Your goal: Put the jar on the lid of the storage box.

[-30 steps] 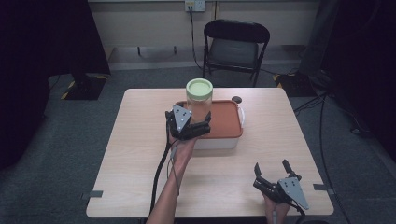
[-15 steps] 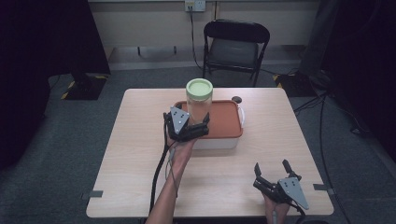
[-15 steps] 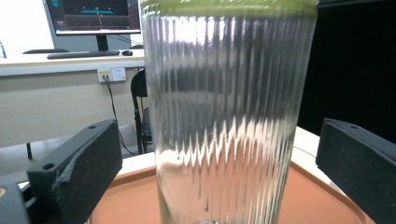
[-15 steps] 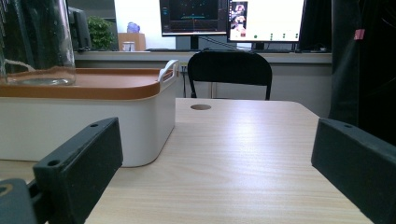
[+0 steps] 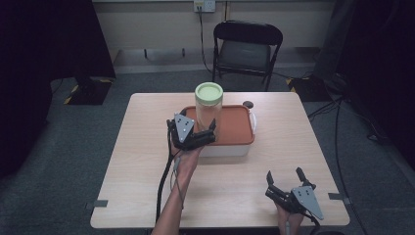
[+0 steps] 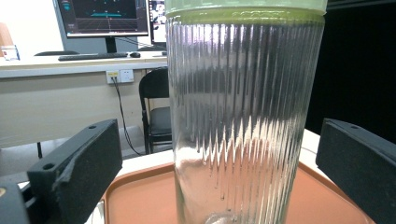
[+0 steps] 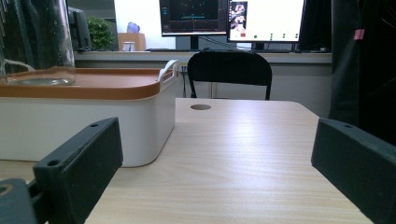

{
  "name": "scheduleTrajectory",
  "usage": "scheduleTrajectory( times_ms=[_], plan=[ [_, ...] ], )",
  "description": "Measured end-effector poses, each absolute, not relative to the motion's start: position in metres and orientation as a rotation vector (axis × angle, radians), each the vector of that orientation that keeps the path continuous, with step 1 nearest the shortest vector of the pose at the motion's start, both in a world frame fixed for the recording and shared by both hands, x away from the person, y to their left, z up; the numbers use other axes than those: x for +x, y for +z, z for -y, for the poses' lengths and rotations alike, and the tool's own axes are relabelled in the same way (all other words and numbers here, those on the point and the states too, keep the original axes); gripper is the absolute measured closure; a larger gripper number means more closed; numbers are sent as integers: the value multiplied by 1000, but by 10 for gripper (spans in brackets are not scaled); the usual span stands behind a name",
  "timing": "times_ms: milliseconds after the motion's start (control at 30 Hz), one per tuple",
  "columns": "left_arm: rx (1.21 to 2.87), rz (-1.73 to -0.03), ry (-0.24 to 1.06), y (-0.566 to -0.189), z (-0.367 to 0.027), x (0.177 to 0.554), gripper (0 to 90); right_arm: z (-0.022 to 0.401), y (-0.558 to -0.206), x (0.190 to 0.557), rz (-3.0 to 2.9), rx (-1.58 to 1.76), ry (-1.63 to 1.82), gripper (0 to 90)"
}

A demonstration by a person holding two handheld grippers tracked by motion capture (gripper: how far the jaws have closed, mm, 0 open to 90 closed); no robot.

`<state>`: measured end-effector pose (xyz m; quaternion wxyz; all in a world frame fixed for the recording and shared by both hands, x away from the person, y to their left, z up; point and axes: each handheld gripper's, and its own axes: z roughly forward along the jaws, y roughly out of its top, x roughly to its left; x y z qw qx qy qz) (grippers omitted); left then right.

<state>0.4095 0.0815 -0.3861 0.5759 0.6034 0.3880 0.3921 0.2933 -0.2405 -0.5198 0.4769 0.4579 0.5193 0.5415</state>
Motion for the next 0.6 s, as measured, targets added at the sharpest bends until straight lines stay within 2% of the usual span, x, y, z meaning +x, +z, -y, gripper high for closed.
scheduleTrajectory(
  times_ms=[600],
  plan=[
    [1414, -907, 945, -388, -83, 400, 0, 240, -520, 293, -1269, 1118, 1323, 12]
  ],
)
